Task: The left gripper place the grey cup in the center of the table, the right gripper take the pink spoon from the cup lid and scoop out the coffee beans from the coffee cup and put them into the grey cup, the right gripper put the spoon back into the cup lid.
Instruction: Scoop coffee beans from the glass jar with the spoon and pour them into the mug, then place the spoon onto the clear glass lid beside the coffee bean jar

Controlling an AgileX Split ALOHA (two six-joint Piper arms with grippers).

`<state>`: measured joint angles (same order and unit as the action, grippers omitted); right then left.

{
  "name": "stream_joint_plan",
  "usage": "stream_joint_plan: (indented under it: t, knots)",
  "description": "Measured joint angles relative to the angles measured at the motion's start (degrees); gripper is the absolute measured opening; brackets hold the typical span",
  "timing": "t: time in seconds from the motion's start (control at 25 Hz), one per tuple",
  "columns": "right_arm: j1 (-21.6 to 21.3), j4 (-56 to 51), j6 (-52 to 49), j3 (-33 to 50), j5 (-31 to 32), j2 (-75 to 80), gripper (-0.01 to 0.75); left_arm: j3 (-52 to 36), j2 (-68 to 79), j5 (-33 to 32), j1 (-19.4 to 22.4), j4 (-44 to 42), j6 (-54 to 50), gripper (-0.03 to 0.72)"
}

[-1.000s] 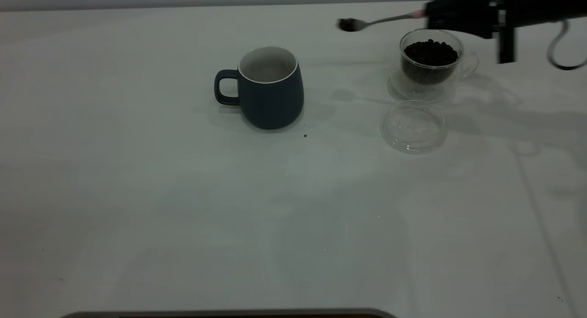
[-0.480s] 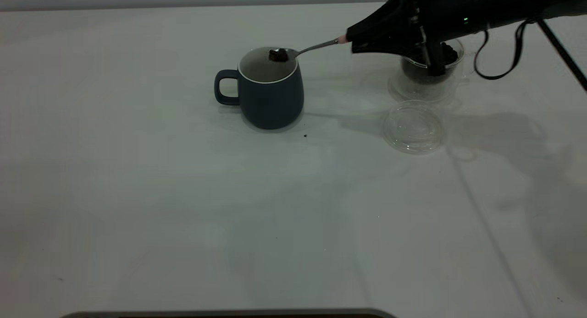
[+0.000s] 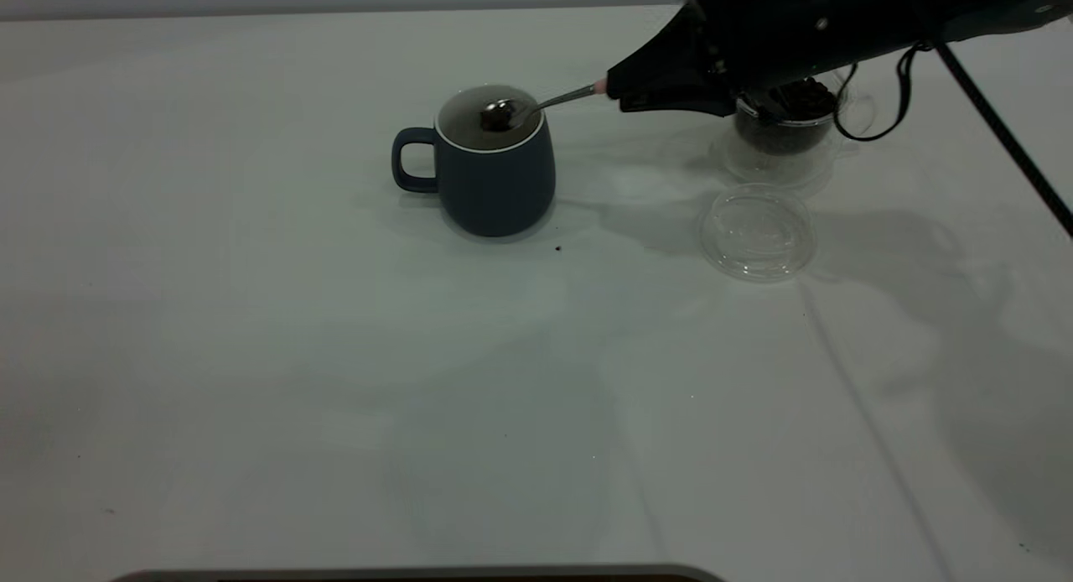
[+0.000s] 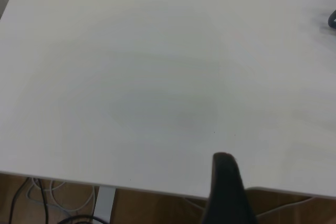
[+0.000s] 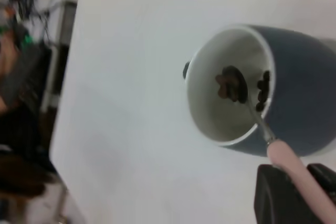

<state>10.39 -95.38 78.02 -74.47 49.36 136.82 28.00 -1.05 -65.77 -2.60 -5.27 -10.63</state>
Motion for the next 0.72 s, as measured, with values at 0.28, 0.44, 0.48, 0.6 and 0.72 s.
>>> stream_joint_plan:
  t: [0.28, 0.44, 0.48, 0.6, 0.72]
  knots:
    - [1.77, 0.06, 10.53, 0.0, -5.48, -5.13, 0.097, 0.0, 0.0, 0.0, 0.0, 0.0, 0.0, 0.569]
    - [1.72, 3.64, 10.01, 0.07, -7.74, -9.33, 0.097, 0.0, 0.0, 0.0, 0.0, 0.0, 0.0, 0.569]
    - [1.67, 5.74, 9.01, 0.13, -7.48, -10.59, 0.097, 0.0, 0.0, 0.0, 0.0, 0.0, 0.0, 0.569]
    - [0.91, 12.76, 4.67, 1.4, -4.67, -15.29, 0.097, 0.0, 0.0, 0.0, 0.0, 0.0, 0.0, 0.569]
    - [-2.63, 18.5, 2.49, 5.37, -1.67, -20.53, 0.097, 0.0, 0.0, 0.0, 0.0, 0.0, 0.0, 0.569]
